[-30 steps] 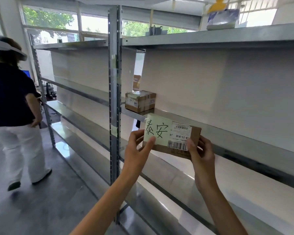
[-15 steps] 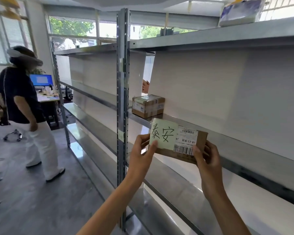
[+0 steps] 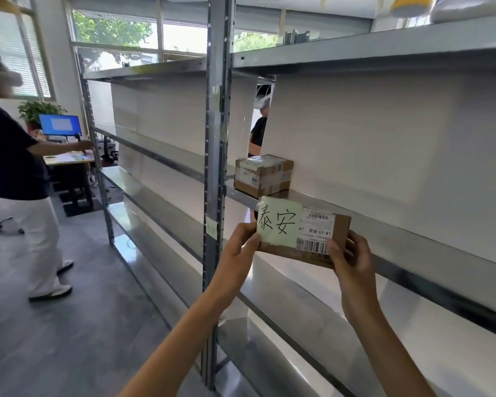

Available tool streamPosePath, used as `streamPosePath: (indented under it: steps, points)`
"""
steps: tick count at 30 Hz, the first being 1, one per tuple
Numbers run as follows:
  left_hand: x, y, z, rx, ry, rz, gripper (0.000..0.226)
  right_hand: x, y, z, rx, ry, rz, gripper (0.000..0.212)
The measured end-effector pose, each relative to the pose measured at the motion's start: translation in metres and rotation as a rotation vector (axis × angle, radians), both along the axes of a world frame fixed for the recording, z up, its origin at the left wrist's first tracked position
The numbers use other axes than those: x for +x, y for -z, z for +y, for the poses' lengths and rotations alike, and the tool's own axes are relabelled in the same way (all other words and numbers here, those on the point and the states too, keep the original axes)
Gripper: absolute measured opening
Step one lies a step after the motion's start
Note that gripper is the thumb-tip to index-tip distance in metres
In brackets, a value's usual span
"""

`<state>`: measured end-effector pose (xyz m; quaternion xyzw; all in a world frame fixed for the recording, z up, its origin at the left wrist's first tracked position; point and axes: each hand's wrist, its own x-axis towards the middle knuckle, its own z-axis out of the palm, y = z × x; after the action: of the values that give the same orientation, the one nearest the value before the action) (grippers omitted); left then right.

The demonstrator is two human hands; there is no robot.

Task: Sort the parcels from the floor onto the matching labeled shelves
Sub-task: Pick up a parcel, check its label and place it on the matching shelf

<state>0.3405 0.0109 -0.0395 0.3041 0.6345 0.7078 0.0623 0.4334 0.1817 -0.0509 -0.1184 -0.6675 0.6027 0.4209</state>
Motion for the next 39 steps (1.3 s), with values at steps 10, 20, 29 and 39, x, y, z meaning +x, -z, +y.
streamPosePath:
  steps: [10,20,29,39]
  points:
    - [-0.086,-0.002,-0.055,-0.063,0.030,0.043,0.026,-0.069,-0.003,-0.061,-0.064,0.069,0.046,0.043]
    - [-0.146,0.001,-0.101,-0.082,0.106,0.089,0.030,-0.118,0.013,-0.110,-0.100,0.147,0.037,0.040]
    - [-0.183,-0.006,-0.075,-0.162,0.099,0.067,0.018,-0.155,0.009,-0.091,-0.097,0.216,0.029,0.046]
    - [-0.218,-0.023,-0.021,-0.197,0.133,0.078,0.025,-0.182,-0.003,-0.043,-0.084,0.222,0.079,0.034]
